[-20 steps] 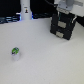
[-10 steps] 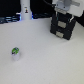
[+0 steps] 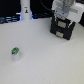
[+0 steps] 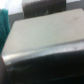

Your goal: Open the kcup holder, insert the kcup into the holder, and close the kcup holder

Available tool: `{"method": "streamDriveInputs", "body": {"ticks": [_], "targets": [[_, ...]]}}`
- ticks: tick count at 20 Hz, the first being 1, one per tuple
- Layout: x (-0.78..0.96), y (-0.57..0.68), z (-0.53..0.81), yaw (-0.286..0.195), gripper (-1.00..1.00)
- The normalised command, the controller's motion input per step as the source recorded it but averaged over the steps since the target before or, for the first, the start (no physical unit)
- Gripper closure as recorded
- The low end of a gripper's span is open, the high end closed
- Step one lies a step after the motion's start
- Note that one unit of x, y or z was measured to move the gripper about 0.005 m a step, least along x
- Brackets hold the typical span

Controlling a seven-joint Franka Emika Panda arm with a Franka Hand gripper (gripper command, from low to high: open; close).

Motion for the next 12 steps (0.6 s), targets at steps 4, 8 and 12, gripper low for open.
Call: {"method": "streamDriveInputs", "body": {"ticks": [4, 8, 12], "targets": [[0.14, -0.07, 0.02, -0.007, 1.0], [0.22, -0.06, 0.04, -0.008, 1.0], [0.42, -0.14, 0.16, 0.017, 1.0]]}}
